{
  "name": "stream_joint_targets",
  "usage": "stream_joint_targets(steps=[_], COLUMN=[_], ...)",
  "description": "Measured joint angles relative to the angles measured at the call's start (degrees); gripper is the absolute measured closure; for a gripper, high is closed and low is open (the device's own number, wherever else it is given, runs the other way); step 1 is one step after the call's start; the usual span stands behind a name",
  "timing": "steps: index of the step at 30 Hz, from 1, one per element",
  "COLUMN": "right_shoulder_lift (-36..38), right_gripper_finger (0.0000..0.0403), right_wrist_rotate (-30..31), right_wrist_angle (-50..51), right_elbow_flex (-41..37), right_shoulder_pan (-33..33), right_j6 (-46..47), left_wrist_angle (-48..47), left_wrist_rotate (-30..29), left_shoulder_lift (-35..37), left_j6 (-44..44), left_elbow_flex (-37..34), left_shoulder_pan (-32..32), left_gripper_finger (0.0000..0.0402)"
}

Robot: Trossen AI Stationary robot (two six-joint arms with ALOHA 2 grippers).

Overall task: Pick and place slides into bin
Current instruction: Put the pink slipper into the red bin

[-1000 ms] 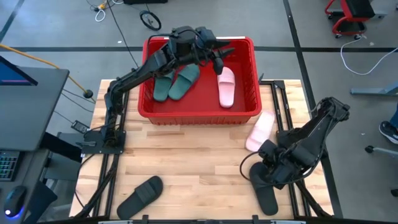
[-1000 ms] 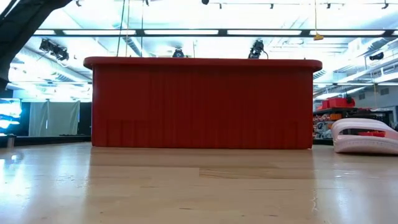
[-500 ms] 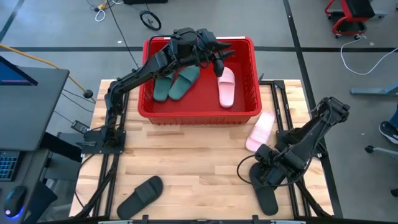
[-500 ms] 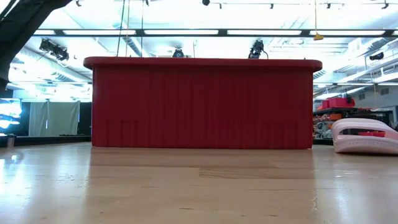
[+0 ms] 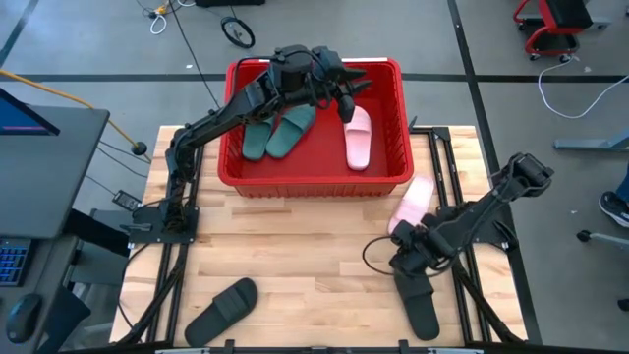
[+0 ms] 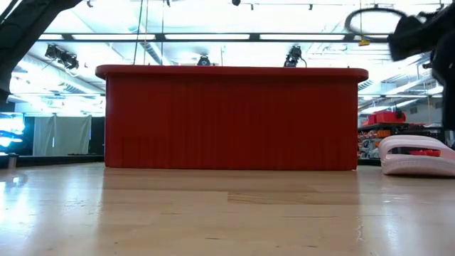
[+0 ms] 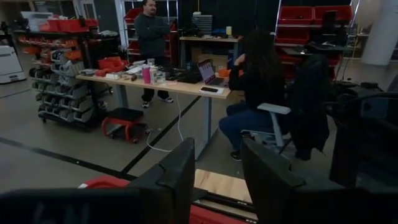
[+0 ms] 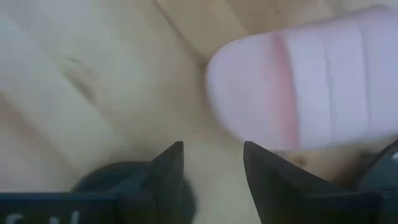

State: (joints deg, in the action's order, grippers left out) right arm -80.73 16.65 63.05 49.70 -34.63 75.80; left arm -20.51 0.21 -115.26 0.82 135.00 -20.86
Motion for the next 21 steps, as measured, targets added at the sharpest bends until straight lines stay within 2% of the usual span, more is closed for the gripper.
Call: stream_joint_targets(steps=[5,12,21], right_shoulder_lift=[-0.02,-0.02,-0.33], right_gripper_finger=[0.0230,0.0231,0.0231], right_wrist_rotate=[0.12,1.10,0.82], right_wrist_angle=[0.02,-0.44,-2.65], right_elbow_flex=[-0.77,-0.79,-0.79], right_shoulder_pan=[4.95,10.19,11.43], right_j6=[-8.15,-14.28,-17.39], left_wrist_angle=[0.00,-0.50,-0.96], left_wrist_rotate=[0.00,0.00,0.00], left_shoulder_lift=[-0.02,-0.02,-0.04], left_j6=[-0.02,-0.07,-0.09], left_elbow_flex=[0.00,0.00,0.00], left_shoulder_pan=[-0.01,0.00,0.00], left_gripper_finger=[0.0268,0.0262,0.0271])
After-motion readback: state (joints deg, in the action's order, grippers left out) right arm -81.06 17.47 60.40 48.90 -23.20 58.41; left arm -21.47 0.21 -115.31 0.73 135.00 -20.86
